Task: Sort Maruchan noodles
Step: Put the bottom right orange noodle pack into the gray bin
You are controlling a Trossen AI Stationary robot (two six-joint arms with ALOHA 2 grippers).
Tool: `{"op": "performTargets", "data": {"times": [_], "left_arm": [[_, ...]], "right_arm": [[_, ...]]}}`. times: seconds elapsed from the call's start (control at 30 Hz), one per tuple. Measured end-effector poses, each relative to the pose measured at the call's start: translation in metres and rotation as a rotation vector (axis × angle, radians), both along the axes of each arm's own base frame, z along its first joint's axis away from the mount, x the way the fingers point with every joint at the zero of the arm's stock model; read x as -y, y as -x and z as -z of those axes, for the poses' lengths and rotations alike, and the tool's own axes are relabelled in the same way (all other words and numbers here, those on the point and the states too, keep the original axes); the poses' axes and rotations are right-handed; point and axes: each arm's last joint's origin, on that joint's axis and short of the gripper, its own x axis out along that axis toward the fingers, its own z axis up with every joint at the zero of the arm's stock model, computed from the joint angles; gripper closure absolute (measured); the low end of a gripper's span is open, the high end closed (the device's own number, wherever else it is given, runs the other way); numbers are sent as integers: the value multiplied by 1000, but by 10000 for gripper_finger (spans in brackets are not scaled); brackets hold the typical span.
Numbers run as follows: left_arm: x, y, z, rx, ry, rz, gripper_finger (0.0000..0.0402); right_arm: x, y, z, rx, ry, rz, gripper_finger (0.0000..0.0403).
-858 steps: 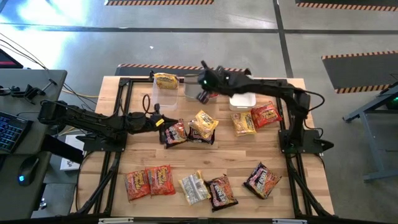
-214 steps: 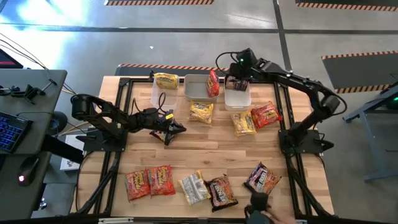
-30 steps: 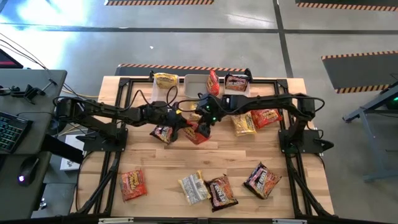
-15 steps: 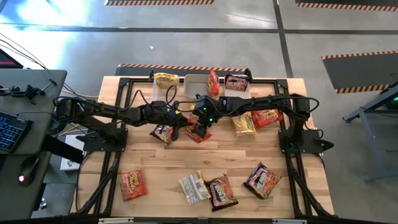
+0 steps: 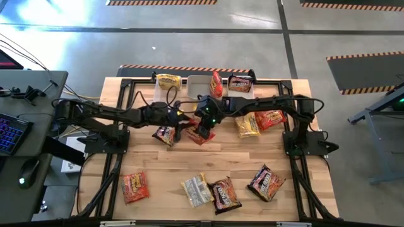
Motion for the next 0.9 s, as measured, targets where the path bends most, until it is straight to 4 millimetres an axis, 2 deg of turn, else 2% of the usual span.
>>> {"op": "performTargets", "data": {"times": [0.1, 0.27, 0.4, 0.53, 0.6, 0.73, 0.9], "left_arm": [[-4, 8, -11, 19, -46, -41, 297], [-15, 31, -21, 62, -102, -121, 275], [-26, 53, -27, 110, -147, -226, 273], [-35, 69, -30, 140, -163, -287, 273], [-36, 74, -30, 153, -160, -277, 273], [-35, 78, -26, 160, -140, -260, 273], [-34, 78, -21, 136, -131, -253, 273]], "right_arm": [[8, -1, -15, -12, 21, 2, 327], [33, 4, -52, -89, 80, 130, 328], [66, 11, -87, -78, 88, 303, 329], [105, 24, -107, -46, 73, 493, 329], [128, 31, -106, -55, 34, 591, 329], [169, 44, -86, -125, -73, 769, 329], [189, 51, -72, -173, -159, 893, 329]]}}
